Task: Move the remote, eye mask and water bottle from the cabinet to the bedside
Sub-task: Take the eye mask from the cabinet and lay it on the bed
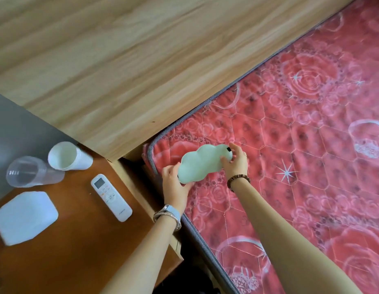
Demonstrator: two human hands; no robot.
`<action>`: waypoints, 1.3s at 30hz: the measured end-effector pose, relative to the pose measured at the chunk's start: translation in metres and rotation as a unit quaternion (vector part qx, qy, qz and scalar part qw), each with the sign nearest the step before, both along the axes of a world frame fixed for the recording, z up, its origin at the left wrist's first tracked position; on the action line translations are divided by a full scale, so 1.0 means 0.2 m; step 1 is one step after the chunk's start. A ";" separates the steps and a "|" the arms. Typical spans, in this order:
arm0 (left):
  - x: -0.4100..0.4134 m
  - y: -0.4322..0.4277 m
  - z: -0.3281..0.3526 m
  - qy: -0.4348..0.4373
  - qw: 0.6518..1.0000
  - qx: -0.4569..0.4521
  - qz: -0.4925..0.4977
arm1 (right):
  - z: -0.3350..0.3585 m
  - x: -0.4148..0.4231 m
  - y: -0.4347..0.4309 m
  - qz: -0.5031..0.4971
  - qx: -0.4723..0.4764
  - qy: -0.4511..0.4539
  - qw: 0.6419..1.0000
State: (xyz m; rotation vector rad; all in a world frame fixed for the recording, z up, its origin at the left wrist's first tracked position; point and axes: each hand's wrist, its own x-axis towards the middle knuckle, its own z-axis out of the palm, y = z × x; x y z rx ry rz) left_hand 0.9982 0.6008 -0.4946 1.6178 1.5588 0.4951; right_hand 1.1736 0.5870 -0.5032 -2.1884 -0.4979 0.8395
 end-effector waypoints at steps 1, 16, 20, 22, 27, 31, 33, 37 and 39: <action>0.01 0.00 -0.03 0.009 1.000 0.008 0.005 | -0.04 0.00 0.00 0.003 0.004 -0.008 1.000; 0.19 0.24 -0.20 0.028 0.997 0.061 -0.036 | -0.19 0.15 0.14 0.017 0.035 -0.069 0.997; 0.18 0.26 -0.20 0.052 0.995 0.067 -0.057 | -0.19 0.16 0.12 0.050 0.021 -0.061 0.997; 0.18 0.27 -0.18 0.076 0.991 0.075 -0.075 | -0.16 0.16 0.10 0.054 0.012 -0.053 0.997; 0.13 0.28 -0.05 0.118 0.981 0.103 -0.114 | 0.01 0.14 0.04 0.029 0.032 -0.073 0.996; 0.04 0.25 0.22 0.122 0.973 0.139 -0.135 | 0.30 0.11 -0.05 0.035 0.027 -0.095 0.994; -0.01 0.20 0.41 0.140 0.964 0.161 -0.159 | 0.48 0.07 -0.11 0.050 0.019 -0.111 0.992; -0.12 0.11 0.81 0.174 0.940 0.186 -0.226 | 0.88 -0.04 -0.24 0.116 0.002 -0.147 0.982; -0.18 0.06 0.98 0.180 0.933 0.191 -0.245 | 1.07 -0.10 -0.32 0.144 -0.017 -0.168 0.975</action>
